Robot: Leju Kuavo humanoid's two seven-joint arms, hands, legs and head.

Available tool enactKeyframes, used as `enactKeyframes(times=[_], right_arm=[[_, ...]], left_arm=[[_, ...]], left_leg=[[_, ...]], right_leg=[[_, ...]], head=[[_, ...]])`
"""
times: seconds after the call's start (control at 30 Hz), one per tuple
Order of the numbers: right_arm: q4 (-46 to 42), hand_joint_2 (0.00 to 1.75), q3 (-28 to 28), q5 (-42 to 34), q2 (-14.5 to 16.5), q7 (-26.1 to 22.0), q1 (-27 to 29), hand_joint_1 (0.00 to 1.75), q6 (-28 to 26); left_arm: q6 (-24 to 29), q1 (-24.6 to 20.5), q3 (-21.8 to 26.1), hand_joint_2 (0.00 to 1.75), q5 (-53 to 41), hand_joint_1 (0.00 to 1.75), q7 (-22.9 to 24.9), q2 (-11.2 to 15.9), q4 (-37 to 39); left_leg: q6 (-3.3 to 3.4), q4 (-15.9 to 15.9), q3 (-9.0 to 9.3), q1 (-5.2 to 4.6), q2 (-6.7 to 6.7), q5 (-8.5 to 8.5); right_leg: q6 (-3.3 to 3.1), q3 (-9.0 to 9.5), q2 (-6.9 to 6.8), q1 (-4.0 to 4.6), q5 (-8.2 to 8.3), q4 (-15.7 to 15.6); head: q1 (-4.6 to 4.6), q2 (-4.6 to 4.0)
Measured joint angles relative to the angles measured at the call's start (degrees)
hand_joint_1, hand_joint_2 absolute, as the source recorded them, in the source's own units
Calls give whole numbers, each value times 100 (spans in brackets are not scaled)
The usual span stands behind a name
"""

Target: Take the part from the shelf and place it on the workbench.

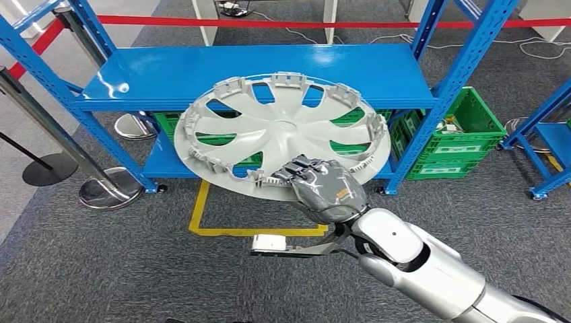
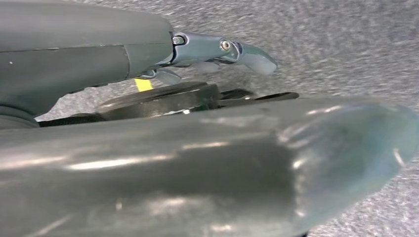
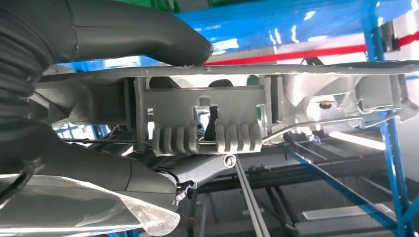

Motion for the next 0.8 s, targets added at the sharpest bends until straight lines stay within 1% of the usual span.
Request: enactKeyframes(times=[0.03,0.07,0.1,0.13,0.17,0.2,0.23,0.27,0.3,0.33,0.37,0.4,0.43,0.47,0.5,0.53,0.57,0.6,0.63,0.67,0.7,0.73,0.77,0.8], right_arm=[[9,175,7,-18,3,0,-1,175,-1],[15,175,13,-37,7,0,-1,175,-1],[18,175,17,-54,8,0,-5,175,-2],[20,175,22,-67,9,0,-10,175,-4],[23,175,28,-75,11,-1,-18,175,-5],[27,175,35,-80,15,-1,-27,175,-7],[32,175,45,-85,18,-1,-35,175,-8],[37,175,54,-94,21,-1,-43,175,-9],[45,175,62,-105,23,0,-53,175,-11],[56,175,72,-119,23,-1,-66,175,-15],[70,175,82,-134,23,-2,-80,175,-19],[86,175,94,-149,23,-2,-93,175,-21],[103,175,105,-161,23,-2,-101,175,-23],[118,175,115,-169,23,-1,-105,175,-23],[134,175,122,-176,23,-1,-106,175,-22],[150,175,129,-180,23,-7,-110,175,-23],[162,175,137,-183,23,-14,-115,175,-24],[172,175,143,-187,24,-21,-127,175,-26],[177,175,147,-191,25,-29,-141,175,-30],[179,175,149,-196,26,-32,-155,175,-36],[182,175,151,-199,27,-33,-167,175,-44],[185,175,152,-203,28,-32,-174,175,-51],[191,175,154,-208,30,-27,-183,175,-55],[197,175,155,-214,37,-21,-189,175,-55]], left_arm=[[5,-12,-23,0,36,0,-17,9,7],[11,-27,-43,0,71,0,-33,17,13],[18,-44,-68,0,109,0,-52,26,17],[26,-64,-102,0,154,0,-74,33,22],[36,-84,-140,0,202,0,-97,40,25],[45,-101,-184,0,254,0,-116,49,29],[53,-114,-230,0,302,0,-133,55,32],[57,-128,-276,0,345,0,-147,60,36],[60,-142,-317,0,384,0,-160,68,42],[61,-157,-356,0,418,0,-177,73,49],[62,-176,-391,0,450,0,-196,79,57],[62,-192,-419,0,481,0,-213,86,67],[63,-205,-449,0,508,0,-225,90,75],[63,-219,-476,0,532,0,-233,91,81],[63,-232,-508,0,562,0,-244,93,89],[63,-246,-543,0,593,0,-261,95,98],[63,-261,-577,0,624,0,-281,96,108],[63,-276,-607,0,651,0,-302,96,118],[63,-291,-634,0,674,0,-318,96,127],[64,-309,-664,0,686,0,-329,97,136],[64,-324,-692,0,697,0,-335,97,146],[65,-336,-724,0,705,0,-338,99,155],[67,-345,-751,0,721,0,-340,104,165],[69,-352,-777,0,743,0,-341,109,174]], left_leg=[[8,-226,216,3,0,145],[27,-603,503,3,-2,244],[56,-1025,791,-5,-5,265],[95,-1345,996,-16,-12,256],[133,-1551,1109,-31,-17,218],[175,-1622,1127,-49,-21,215],[221,-1623,1092,-54,-19,266],[266,-1642,1058,-52,-5,316],[317,-1655,1004,-46,8,382],[360,-1670,933,-38,22,456],[390,-1669,845,-37,32,528],[408,-1664,747,-42,33,599],[414,-1659,651,-48,34,669],[413,-1653,554,-54,34,739],[407,-1645,459,-59,33,805],[398,-1636,372,-63,32,867],[387,-1625,301,-65,31,923],[368,-1612,242,-75,28,974],[344,-1602,199,-82,27,1025],[316,-1597,167,-83,26,1080],[283,-1603,142,-80,26,1138],[247,-1617,124,-75,26,1198],[211,-1619,104,-66,22,1203],[174,-1568,71,-61,19,1113]], right_leg=[[15,-91,1,-1,46,30],[35,-167,3,-1,91,62],[62,-231,6,5,132,89],[93,-271,4,10,180,101],[125,-295,2,11,228,106],[159,-308,-1,10,280,96],[193,-319,-2,4,327,80],[224,-346,8,-6,302,94],[251,-407,20,-11,170,181],[273,-492,33,-14,-67,383],[288,-594,46,-19,-373,699],[301,-698,50,-18,-657,1086],[311,-759,53,-18,-832,1448],[315,-758,54,-17,-869,1687],[312,-664,55,-16,-781,1738],[298,-468,55,-15,-624,1584],[273,-175,55,-12,-479,1240],[247,167,54,-1,-423,798],[227,463,53,8,-445,378],[212,657,55,22,-502,76],[202,739,56,38,-549,-78],[180,710,56,41,-532,-127],[142,667,46,36,-481,-128],[93,622,35,25,-421,-133]], head=[[1,0],[1,0],[2,0],[3,0],[0,0],[2,0],[-1,0],[-2,0],[5,0],[6,0],[10,0],[13,0],[11,0],[10,0],[11,0],[10,0],[10,0],[10,0],[5,0],[5,0],[4,0],[4,0],[8,0],[1,0]])
